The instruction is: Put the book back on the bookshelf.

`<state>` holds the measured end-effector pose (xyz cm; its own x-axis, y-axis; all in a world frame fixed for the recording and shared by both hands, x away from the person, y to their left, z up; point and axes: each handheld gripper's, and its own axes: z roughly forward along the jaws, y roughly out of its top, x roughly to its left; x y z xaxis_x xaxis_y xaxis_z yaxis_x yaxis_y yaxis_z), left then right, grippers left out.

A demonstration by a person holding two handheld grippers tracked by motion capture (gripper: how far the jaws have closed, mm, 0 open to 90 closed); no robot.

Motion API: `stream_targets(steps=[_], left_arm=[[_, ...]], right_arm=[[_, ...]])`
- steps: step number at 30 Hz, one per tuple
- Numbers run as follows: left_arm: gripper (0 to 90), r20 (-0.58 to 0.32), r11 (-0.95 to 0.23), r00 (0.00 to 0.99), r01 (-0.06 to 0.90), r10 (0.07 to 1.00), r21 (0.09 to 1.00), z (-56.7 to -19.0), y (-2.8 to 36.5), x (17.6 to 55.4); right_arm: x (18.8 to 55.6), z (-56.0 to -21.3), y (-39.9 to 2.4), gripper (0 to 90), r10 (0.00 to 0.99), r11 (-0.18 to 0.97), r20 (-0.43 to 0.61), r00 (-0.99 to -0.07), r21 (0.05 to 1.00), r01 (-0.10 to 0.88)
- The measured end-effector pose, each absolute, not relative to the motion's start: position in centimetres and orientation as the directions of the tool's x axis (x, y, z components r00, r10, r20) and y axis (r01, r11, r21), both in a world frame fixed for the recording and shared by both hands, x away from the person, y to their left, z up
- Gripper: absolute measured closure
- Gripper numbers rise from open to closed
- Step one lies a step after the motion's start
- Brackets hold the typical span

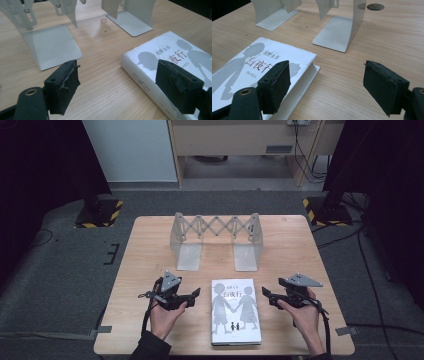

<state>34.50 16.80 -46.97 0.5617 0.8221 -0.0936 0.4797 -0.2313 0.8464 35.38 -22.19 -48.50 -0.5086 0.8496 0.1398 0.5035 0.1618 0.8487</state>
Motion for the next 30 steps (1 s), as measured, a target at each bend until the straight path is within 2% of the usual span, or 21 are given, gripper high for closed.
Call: stream_targets(steps=[7,15,22,30], left_arm=[[19.4,-0.08,-0.257,0.587,0.468,0.806,0.846,-47.4,15.8,34.5],[23.3,-0.117,-0.264,0.612,0.495,0.782,0.828,-48.6,15.0,34.7],[20.9,-0.156,-0.255,0.625,0.516,0.765,0.817,-49.1,14.6,34.9],[17.3,-0.149,-0.293,0.645,0.525,0.75,0.799,-49.9,13.1,34.8]], right_arm=[[35.3,-49.1,-21.1,22.0,0.835,0.19,0.133,-0.533,0.84,0.508],[35.3,-50.2,-20.2,22.0,0.818,0.202,0.155,-0.553,0.825,0.528],[35.2,-50.8,-19.6,22.0,0.804,0.206,0.172,-0.57,0.818,0.537],[35.0,-51.3,-18.8,22.7,0.782,0.214,0.19,-0.594,0.813,0.542]])
